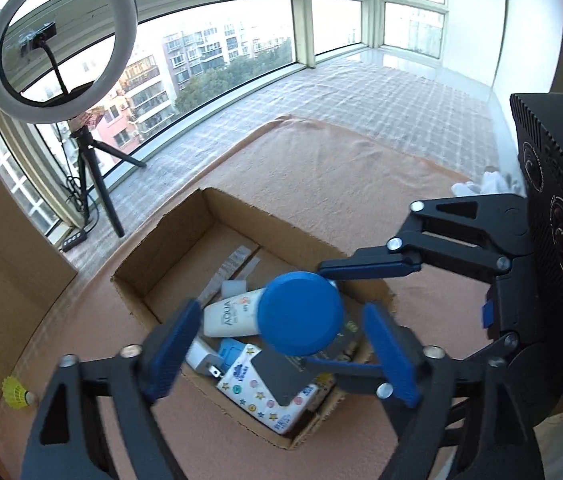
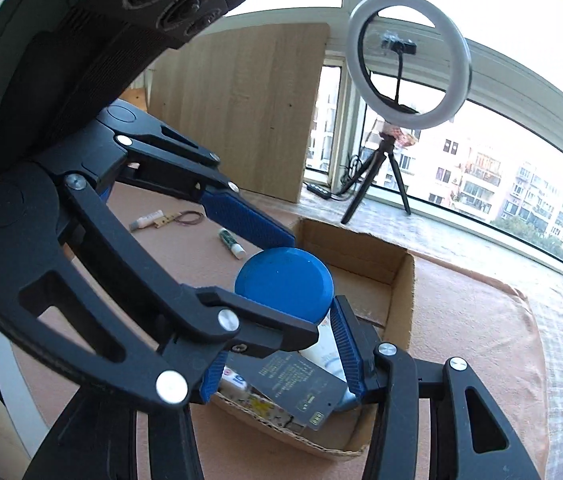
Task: Organize objects
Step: 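Carry the blue lid into the box with both tools and open both, then move the right tool to the wooden clothespin and grasp it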
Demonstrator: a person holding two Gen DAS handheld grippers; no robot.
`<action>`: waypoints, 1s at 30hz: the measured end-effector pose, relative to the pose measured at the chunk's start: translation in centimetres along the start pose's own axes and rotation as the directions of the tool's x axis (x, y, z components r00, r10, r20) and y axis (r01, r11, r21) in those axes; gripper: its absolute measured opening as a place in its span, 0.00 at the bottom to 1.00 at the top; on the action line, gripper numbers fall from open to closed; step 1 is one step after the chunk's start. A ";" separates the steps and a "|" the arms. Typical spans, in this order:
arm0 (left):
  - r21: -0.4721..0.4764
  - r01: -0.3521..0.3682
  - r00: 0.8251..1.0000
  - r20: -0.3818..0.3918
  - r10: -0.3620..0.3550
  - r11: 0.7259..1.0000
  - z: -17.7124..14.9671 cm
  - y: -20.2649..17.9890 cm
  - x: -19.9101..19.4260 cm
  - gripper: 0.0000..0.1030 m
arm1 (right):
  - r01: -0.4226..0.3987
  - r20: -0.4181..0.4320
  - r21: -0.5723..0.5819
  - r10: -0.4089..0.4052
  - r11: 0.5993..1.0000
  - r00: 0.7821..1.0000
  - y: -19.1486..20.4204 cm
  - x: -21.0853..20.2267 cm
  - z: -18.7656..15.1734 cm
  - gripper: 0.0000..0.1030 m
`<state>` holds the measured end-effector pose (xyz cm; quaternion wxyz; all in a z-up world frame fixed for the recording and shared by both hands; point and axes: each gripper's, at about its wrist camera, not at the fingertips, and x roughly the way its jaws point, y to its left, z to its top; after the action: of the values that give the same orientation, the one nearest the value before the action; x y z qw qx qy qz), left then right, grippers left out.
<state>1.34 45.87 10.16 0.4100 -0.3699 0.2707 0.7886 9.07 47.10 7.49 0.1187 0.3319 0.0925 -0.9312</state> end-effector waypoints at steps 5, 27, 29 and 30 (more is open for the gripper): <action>-0.048 -0.069 0.998 -0.002 0.069 0.996 -2.9 2.4 -0.4 0.98 | 0.065 -0.037 0.059 -0.063 0.996 0.997 -0.6 -0.4 -0.9 0.53; -0.528 -0.215 0.976 -0.134 0.169 0.822 -34.3 19.2 -12.9 0.99 | -0.232 -0.209 0.120 0.253 0.965 0.945 20.7 18.3 8.4 0.64; -0.542 -0.221 0.975 -0.136 0.175 0.811 -36.0 19.5 -13.8 0.99 | -0.205 -0.238 0.130 0.231 0.970 0.943 21.5 21.5 9.1 0.46; -0.548 -0.223 0.975 -0.138 0.176 0.806 -36.8 19.6 -14.1 0.99 | -0.188 -0.247 0.139 0.218 0.972 0.944 21.5 22.8 9.6 0.38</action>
<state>3.52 2.58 2.61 0.1871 -0.4747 0.0814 0.8562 -7.66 20.50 -1.81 0.1817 0.4654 0.0197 -0.8660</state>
